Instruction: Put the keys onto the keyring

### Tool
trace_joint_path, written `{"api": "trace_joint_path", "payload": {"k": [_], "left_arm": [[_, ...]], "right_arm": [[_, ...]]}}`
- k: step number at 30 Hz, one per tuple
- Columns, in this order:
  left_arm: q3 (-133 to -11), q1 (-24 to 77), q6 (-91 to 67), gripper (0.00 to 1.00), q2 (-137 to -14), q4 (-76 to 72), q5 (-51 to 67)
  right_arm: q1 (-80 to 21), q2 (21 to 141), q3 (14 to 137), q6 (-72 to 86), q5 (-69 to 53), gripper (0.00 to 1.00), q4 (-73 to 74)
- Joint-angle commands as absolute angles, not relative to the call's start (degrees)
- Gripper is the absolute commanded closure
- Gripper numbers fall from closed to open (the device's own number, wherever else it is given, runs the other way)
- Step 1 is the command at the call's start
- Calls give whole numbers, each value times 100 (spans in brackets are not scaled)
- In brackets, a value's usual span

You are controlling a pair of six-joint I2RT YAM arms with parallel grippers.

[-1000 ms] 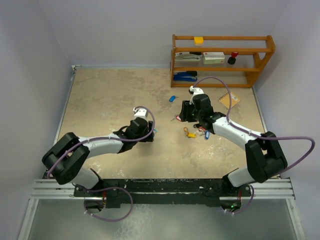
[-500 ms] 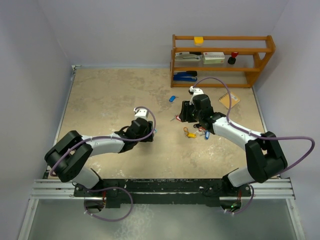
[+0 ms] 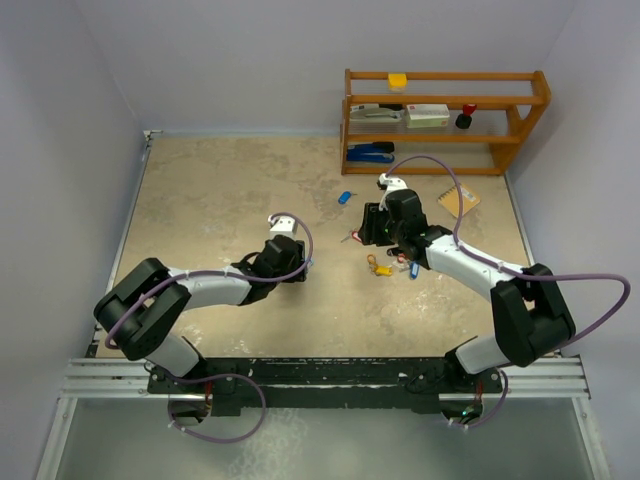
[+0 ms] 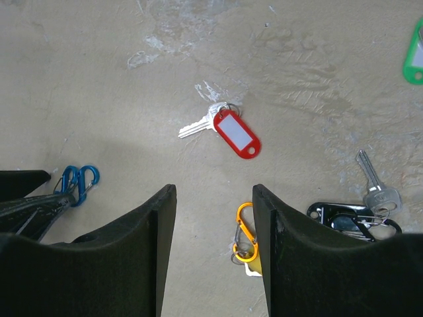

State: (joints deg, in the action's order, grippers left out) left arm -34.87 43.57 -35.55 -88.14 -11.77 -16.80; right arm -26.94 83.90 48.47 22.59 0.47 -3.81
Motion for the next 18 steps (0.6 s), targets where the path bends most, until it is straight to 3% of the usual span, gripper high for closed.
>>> {"api": "trace_joint_path", "payload": {"k": [1, 18], "left_arm": [[-3493, 4364, -3625, 53, -8883, -1323, -1679], [-3524, 4382, -3494, 64, -9078, -1245, -1797]], "right_arm": [[-2689, 8159, 4808, 2303, 0, 47, -571], [-2689, 8156, 4777, 2320, 17, 47, -580]]}}
